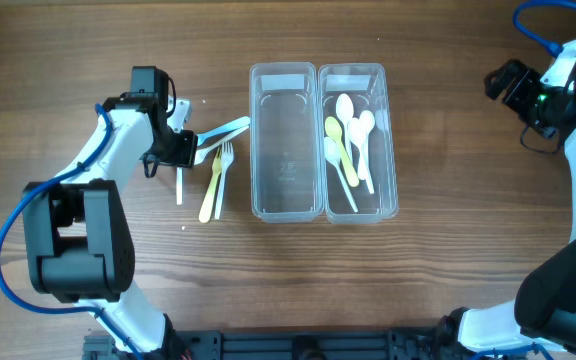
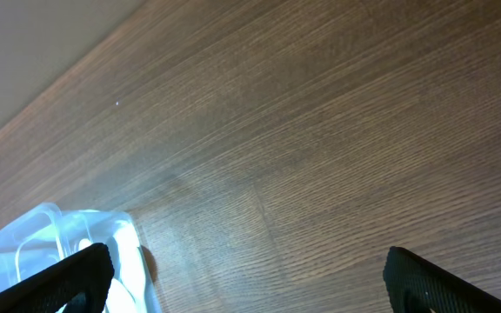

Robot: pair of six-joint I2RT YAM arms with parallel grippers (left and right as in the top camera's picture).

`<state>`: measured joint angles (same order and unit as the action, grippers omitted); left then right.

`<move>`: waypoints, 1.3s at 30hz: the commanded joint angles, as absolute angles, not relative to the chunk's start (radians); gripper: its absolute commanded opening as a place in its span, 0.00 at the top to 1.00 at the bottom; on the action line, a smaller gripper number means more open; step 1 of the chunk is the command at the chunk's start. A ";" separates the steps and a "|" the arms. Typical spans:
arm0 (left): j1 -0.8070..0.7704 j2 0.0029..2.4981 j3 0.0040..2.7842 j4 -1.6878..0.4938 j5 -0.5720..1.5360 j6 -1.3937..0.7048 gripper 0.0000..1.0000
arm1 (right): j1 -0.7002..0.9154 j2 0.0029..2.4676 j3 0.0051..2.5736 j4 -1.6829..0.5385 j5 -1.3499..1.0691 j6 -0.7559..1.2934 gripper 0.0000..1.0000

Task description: Pack container

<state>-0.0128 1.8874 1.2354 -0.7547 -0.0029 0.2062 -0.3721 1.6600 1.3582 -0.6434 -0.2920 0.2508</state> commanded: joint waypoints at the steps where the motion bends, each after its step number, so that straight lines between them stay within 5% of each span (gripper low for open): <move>1: -0.008 1.901 1.178 -0.728 -0.006 0.228 0.40 | -0.372 1.644 1.372 -0.644 -0.308 0.265 0.00; 16: -0.008 1.902 1.073 -0.627 -0.018 0.228 0.54 | -0.372 1.644 1.372 -0.644 -0.308 0.265 0.00; 18: -0.008 1.902 1.069 -0.628 -0.018 0.228 0.61 | -0.372 1.644 1.372 -0.644 -0.308 0.265 0.00; 22: -0.008 1.902 1.069 -0.646 -0.021 0.228 0.91 | -0.372 1.644 1.372 -0.644 -0.308 0.265 0.00; 24: -0.008 1.902 1.070 -0.657 -0.021 0.228 0.96 | -0.372 1.644 1.372 -0.644 -0.307 0.265 0.00; 39: -0.009 1.706 1.297 -0.881 -0.053 0.124 0.96 | -0.372 1.644 1.372 -0.644 -0.308 0.265 0.00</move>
